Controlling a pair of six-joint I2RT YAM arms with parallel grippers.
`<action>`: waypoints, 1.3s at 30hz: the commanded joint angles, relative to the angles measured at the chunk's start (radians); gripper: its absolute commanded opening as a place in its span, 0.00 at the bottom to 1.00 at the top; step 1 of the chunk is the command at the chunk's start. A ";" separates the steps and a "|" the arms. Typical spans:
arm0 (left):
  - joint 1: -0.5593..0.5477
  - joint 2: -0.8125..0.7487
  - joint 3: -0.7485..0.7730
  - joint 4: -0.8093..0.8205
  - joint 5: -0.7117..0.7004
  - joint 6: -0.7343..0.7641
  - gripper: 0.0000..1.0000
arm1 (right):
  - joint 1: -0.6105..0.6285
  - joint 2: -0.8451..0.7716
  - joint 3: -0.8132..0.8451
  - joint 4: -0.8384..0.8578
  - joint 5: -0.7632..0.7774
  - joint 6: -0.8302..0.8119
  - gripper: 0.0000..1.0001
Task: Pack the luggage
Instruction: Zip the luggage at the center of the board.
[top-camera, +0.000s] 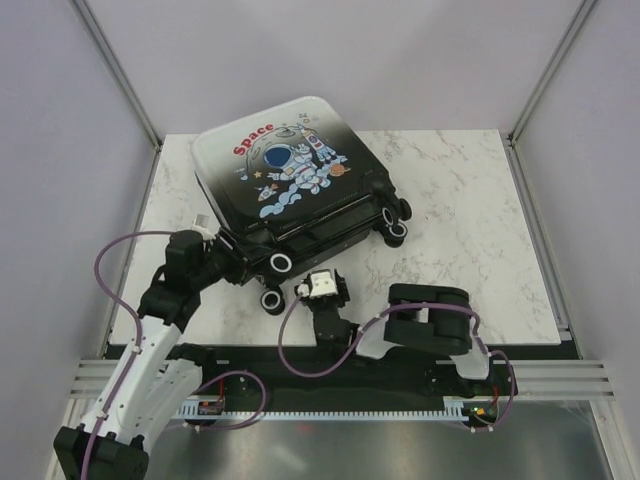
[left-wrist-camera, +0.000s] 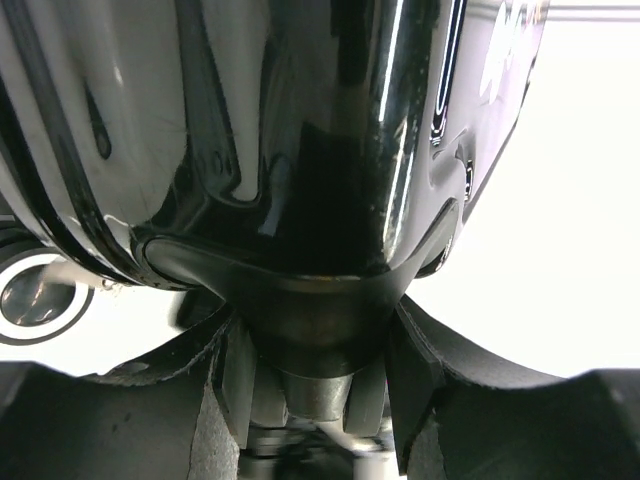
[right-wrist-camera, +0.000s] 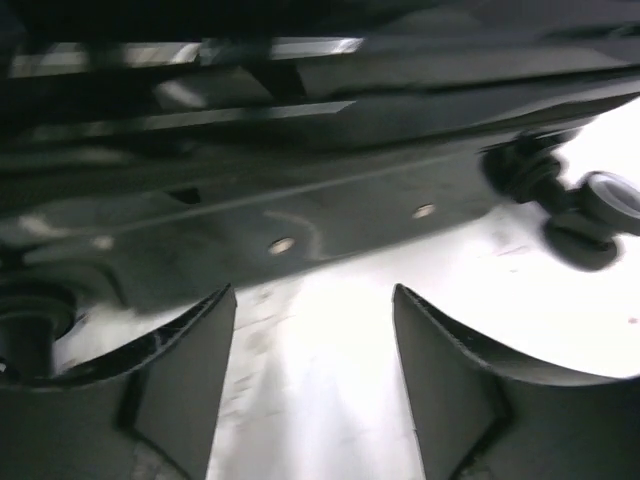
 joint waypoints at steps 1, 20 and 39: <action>-0.016 0.038 0.048 0.289 0.017 -0.037 0.02 | -0.014 -0.148 -0.104 0.414 -0.059 0.050 0.73; -0.184 0.242 0.180 0.518 -0.075 -0.088 0.02 | -0.007 -0.087 -0.018 0.442 -0.358 -0.047 0.98; -0.216 0.294 0.220 0.645 -0.075 -0.137 0.02 | -0.123 0.094 0.169 0.445 -0.462 -0.108 0.95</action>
